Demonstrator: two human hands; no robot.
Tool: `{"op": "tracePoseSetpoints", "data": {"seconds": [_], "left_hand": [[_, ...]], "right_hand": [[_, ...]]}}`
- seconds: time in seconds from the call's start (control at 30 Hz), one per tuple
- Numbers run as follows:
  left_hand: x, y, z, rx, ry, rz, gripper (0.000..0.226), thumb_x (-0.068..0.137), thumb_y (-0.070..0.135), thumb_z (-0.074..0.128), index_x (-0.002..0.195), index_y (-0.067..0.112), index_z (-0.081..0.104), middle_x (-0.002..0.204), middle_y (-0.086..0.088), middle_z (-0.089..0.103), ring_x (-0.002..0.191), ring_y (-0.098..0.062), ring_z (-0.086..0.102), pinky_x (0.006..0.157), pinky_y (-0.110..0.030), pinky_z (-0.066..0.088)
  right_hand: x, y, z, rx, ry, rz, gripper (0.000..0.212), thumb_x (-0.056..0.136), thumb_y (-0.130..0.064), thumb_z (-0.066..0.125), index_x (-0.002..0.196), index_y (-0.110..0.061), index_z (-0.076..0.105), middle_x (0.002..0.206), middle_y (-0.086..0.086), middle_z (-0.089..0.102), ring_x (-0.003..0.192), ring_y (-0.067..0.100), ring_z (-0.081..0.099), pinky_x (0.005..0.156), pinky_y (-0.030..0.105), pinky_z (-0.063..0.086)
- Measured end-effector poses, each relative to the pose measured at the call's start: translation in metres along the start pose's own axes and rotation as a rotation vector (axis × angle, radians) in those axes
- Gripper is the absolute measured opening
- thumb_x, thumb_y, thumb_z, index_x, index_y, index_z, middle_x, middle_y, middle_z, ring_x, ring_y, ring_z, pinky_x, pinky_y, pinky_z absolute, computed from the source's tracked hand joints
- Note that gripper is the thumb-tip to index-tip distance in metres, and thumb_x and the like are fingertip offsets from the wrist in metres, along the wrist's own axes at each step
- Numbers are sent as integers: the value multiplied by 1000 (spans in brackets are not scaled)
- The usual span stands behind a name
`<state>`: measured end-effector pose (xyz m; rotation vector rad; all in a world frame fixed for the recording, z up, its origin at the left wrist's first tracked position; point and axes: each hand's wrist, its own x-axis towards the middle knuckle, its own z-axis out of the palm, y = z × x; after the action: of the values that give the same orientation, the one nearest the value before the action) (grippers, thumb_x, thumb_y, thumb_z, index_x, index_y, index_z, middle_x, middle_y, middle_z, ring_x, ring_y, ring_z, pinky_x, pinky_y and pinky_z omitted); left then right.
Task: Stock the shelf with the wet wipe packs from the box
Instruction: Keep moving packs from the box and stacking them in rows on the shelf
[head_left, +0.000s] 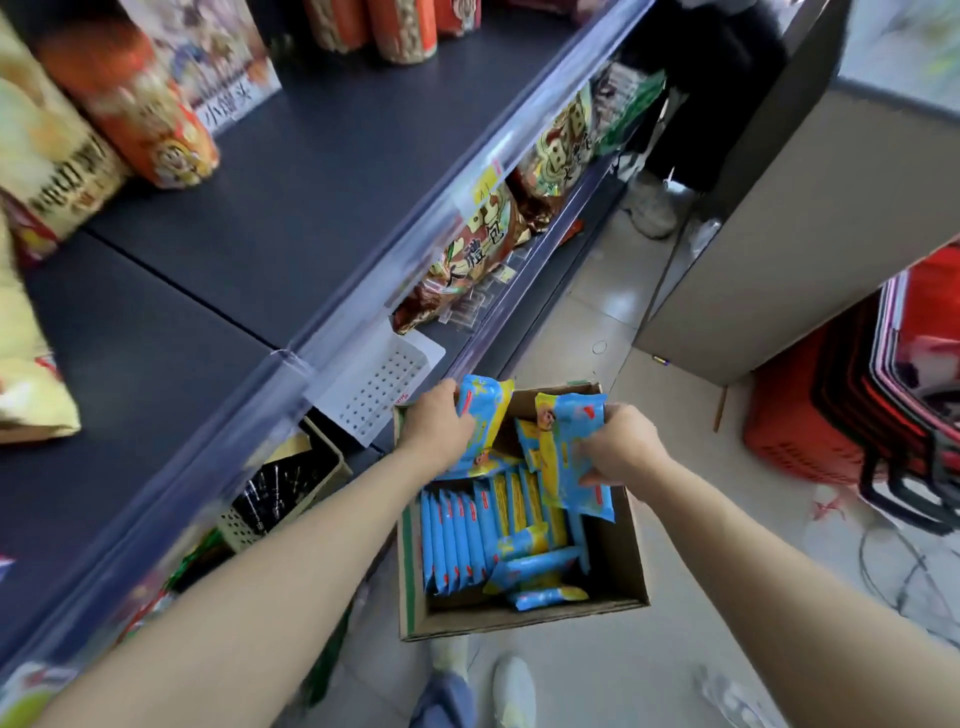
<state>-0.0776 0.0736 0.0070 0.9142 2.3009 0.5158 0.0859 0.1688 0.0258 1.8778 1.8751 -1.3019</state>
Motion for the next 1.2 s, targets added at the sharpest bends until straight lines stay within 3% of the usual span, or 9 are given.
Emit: {"op": "tracePoseSetpoints", "data": {"seconds": [0.13,0.23,0.37,0.5,0.6,0.77,0.87,1.0,1.2], "left_hand": [[-44,40,-76,-138,88,5,6,83,15,54,79,14,51,73,-3,54,73,-27,51,55,-30,35],[-89,71,-142,-204,178,55,15,72,24,52,77,10,56,75,-6,56,73,-27,51,62,-30,39],[-147,102,-228,-133,359,132,13,84,12,53,70,10,52,79,-11,59,78,-29,55,66,-35,40],[-220,112,-309,-56,614,207,16,86,8,50,96,1,60,100,-19,66,94,-35,60,80,-43,48],[-278,105,-353,33,782,203,16,90,10,50,102,1,58,103,-14,63,96,-30,58,75,-35,41],[-360,72,-413,136,1064,168,17,91,11,53,107,3,54,111,-15,60,103,-32,55,81,-35,38],[-402,45,-445,128,1210,97,24,91,10,54,115,6,51,117,-11,60,108,-30,54,86,-32,38],[-448,-7,-483,143,1269,28,27,88,5,57,115,8,53,112,-5,61,105,-26,56,91,-34,44],[-474,-90,-530,197,1221,-143,22,86,4,58,104,14,63,95,2,57,90,-20,53,79,-31,41]], "right_hand": [[-61,-52,-52,26,17,-167,23,82,-6,62,104,-10,63,92,11,67,50,16,63,37,20,50],[-118,-96,-93,-10,38,-341,20,80,-8,66,100,-8,63,85,10,66,43,14,56,33,16,42],[-194,-153,-133,-57,59,-565,22,75,-6,71,96,-2,65,73,10,63,42,16,55,42,21,47],[-280,-203,-148,-80,68,-825,26,75,-8,74,98,1,63,77,14,66,47,22,56,55,35,53],[-335,-234,-142,-80,46,-995,25,76,-9,74,99,-4,65,72,10,65,45,20,54,46,26,47],[-413,-280,-105,-62,85,-1292,51,79,-16,72,127,-10,54,104,12,63,63,28,64,66,40,57],[-453,-307,-75,-118,212,-1467,45,81,-16,66,124,-14,54,106,12,62,84,33,63,73,37,51],[-498,-346,-28,-156,267,-1616,41,83,-10,58,123,-17,55,119,14,61,107,35,57,85,34,44],[-529,-407,56,-413,241,-1680,39,86,-8,51,122,-23,55,124,8,60,110,33,56,79,31,41]]}}
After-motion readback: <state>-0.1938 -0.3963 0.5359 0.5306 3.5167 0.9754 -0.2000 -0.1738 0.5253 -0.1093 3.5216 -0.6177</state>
